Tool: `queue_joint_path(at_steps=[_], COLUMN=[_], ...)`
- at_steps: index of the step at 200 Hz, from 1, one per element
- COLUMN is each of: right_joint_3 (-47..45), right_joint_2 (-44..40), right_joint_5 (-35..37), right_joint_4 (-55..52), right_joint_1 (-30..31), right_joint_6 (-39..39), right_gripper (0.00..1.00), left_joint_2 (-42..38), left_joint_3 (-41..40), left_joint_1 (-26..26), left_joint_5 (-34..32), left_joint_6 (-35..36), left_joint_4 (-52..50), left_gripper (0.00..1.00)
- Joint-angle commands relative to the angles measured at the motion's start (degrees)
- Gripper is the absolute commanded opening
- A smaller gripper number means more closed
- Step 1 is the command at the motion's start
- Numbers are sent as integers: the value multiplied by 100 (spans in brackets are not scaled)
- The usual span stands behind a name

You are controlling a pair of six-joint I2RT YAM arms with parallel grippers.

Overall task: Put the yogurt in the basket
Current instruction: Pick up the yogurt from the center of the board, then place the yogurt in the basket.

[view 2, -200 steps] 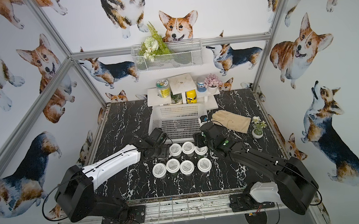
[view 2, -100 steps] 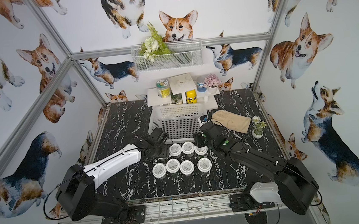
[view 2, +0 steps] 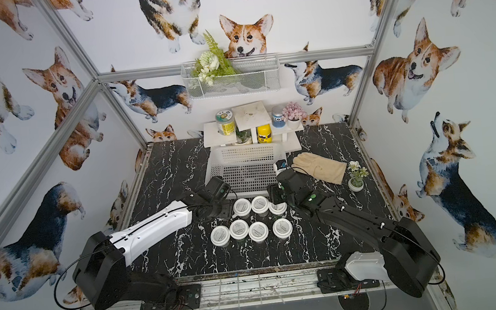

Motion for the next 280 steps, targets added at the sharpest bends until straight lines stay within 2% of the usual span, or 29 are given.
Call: queue_joint_path(at_steps=[1, 107, 179, 280], right_joint_3=[16, 60, 120, 208], right_joint_2=[13, 88, 172, 317], right_joint_5=[14, 9, 16, 9], right_joint_4=[218, 179, 146, 75], right_joint_1=[3, -4, 3, -6], right_joint_6=[-51, -50, -51, -67], right_gripper=[64, 64, 64, 64], left_joint_2=[-169, -598, -513, 964], left_joint_3=[37, 805, 1880, 4328], left_joint_1=[3, -6, -103, 33], left_joint_5=[-44, 245, 360, -25], left_joint_6=[-2, 76, 204, 811], left_joint_4=[-240, -1539, -2301, -2742], left_gripper=[63, 60, 60, 60])
